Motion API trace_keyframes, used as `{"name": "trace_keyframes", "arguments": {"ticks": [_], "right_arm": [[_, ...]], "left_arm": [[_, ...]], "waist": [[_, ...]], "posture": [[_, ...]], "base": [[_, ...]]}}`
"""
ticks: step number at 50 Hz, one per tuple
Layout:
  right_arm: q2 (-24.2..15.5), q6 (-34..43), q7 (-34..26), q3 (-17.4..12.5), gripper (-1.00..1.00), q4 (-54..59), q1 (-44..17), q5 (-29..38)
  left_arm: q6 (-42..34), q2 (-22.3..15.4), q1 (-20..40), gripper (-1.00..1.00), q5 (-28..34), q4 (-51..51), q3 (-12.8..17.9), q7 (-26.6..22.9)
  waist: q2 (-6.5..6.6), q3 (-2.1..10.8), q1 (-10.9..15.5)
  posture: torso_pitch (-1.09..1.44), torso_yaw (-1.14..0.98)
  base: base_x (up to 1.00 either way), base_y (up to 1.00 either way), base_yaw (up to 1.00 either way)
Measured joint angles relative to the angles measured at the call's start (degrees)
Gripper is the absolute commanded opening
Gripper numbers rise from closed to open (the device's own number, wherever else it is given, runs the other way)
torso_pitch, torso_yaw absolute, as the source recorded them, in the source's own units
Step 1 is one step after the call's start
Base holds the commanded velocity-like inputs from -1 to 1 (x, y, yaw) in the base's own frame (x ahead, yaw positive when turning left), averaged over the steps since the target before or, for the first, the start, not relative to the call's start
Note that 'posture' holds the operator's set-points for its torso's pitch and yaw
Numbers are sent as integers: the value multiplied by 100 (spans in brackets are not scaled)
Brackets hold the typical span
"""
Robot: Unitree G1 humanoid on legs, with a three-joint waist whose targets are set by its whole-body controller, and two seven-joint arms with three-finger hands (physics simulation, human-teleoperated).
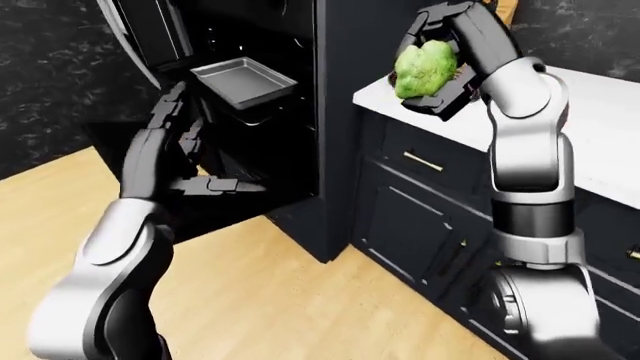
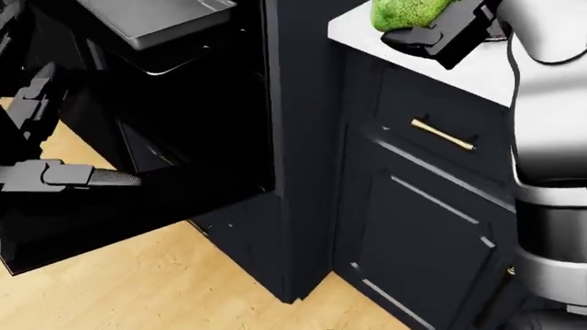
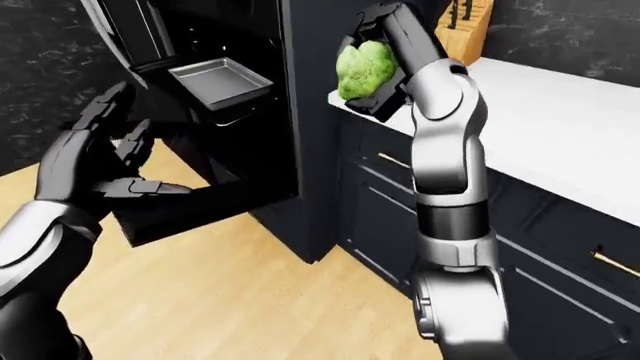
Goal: Pick the broccoli from the top rack in the oven and place it on the plate on the counter.
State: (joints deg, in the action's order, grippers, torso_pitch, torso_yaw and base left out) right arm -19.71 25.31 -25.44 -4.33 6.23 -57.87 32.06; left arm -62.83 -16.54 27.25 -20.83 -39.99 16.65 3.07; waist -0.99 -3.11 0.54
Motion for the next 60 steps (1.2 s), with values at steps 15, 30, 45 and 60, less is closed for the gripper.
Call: {"name": "trace_keyframes", "arguments": {"ticks": [15,30,45,60], "right_arm": [[-47,98,22,-109,-100,39,46,157],[-69,5,-33,-101,-100,-10,53,172],[-38,-34,21,-159,-100,52,-2,201],[-71,8,7,-190,-100,121,-17,250]], "left_arm": [[-40,3,43,100,-167,-122,-72,-25],[-77,-112,157,100,-378,28,131,76],[140,-648,56,100,-959,142,831,541],[295,-800,-46,100,-1393,325,620,794]], "waist": [[673,-124,-50],[-154,9,52],[278,-32,-94],[127,50,-108]], "posture": [[0,0],[0,0],[0,0],[0,0]], "base": [[17,-11,-18],[41,-25,0],[20,-4,0],[0,0,17]]}}
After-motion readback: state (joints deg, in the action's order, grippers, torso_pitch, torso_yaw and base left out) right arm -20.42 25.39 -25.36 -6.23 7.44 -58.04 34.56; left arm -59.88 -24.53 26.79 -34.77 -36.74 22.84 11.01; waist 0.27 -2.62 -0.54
